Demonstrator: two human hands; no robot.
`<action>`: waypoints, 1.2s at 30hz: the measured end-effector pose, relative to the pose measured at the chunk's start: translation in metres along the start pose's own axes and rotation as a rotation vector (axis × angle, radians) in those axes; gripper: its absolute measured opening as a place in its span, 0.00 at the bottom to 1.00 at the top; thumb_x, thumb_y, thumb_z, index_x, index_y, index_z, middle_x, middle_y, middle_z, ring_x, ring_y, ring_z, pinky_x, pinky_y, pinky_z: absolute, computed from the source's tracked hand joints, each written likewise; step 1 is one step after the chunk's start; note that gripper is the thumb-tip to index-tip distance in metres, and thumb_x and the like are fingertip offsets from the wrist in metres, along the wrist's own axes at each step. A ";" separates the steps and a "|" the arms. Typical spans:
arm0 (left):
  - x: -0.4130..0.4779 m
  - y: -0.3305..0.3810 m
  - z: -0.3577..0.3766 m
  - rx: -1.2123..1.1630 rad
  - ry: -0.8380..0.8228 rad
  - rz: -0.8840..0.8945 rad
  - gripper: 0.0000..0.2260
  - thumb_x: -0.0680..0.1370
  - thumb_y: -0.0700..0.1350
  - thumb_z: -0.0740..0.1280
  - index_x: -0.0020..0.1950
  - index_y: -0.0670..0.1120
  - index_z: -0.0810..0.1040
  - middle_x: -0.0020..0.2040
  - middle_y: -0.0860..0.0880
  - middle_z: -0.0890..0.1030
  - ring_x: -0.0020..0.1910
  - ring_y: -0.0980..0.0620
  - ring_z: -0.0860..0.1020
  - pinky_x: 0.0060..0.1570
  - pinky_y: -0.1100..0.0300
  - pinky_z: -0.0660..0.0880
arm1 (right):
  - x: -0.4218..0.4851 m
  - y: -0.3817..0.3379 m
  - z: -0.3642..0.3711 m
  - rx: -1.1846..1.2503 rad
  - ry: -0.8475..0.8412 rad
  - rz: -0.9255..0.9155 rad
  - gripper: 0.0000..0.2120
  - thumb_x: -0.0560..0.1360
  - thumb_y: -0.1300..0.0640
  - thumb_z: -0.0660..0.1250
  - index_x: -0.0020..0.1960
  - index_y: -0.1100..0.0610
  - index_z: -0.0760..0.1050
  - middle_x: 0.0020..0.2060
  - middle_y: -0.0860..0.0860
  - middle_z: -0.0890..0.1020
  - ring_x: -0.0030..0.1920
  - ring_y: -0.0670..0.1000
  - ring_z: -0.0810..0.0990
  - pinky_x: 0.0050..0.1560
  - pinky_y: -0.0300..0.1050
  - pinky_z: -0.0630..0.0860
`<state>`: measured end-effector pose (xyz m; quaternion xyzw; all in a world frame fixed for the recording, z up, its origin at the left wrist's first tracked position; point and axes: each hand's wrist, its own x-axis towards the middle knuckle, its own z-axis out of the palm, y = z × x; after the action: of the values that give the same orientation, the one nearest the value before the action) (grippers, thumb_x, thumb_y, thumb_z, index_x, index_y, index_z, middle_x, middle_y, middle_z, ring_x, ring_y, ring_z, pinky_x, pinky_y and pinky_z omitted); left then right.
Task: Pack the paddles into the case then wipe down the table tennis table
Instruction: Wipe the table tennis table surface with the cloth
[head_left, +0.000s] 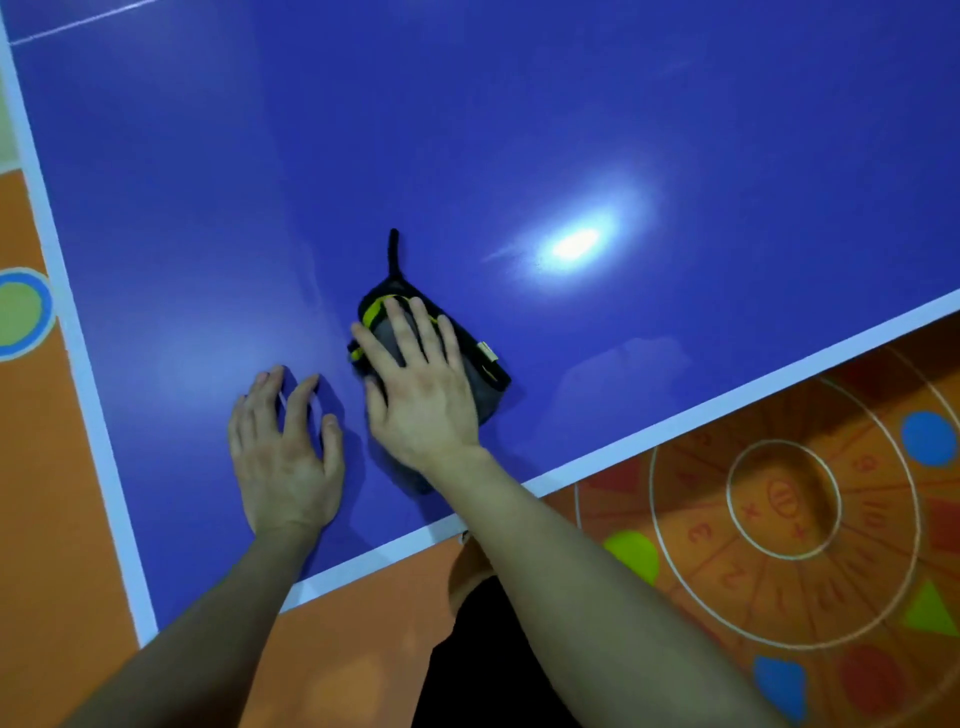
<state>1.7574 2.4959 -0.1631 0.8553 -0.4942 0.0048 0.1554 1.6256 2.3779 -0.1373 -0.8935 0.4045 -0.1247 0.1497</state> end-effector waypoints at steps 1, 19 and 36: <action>0.000 0.000 0.000 -0.006 -0.004 -0.002 0.21 0.85 0.50 0.60 0.77 0.44 0.74 0.79 0.41 0.68 0.82 0.39 0.64 0.80 0.37 0.60 | -0.002 0.016 -0.006 0.020 0.014 -0.014 0.29 0.83 0.49 0.64 0.84 0.48 0.68 0.86 0.57 0.61 0.88 0.60 0.54 0.85 0.63 0.53; -0.001 -0.002 0.000 -0.013 0.004 -0.003 0.21 0.85 0.51 0.59 0.76 0.45 0.75 0.79 0.41 0.68 0.82 0.40 0.64 0.81 0.38 0.58 | -0.065 -0.015 -0.003 0.027 0.047 0.203 0.35 0.83 0.50 0.63 0.88 0.52 0.58 0.87 0.57 0.60 0.88 0.60 0.51 0.85 0.63 0.54; -0.002 -0.004 0.002 -0.050 -0.001 -0.017 0.20 0.85 0.49 0.59 0.75 0.46 0.75 0.80 0.43 0.68 0.82 0.42 0.63 0.81 0.38 0.57 | -0.078 0.079 -0.032 -0.096 0.338 0.686 0.34 0.84 0.49 0.62 0.88 0.51 0.58 0.87 0.53 0.62 0.88 0.58 0.55 0.86 0.63 0.54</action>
<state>1.7593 2.4990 -0.1668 0.8553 -0.4870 -0.0093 0.1766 1.5102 2.3824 -0.1452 -0.6790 0.7045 -0.1938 0.0716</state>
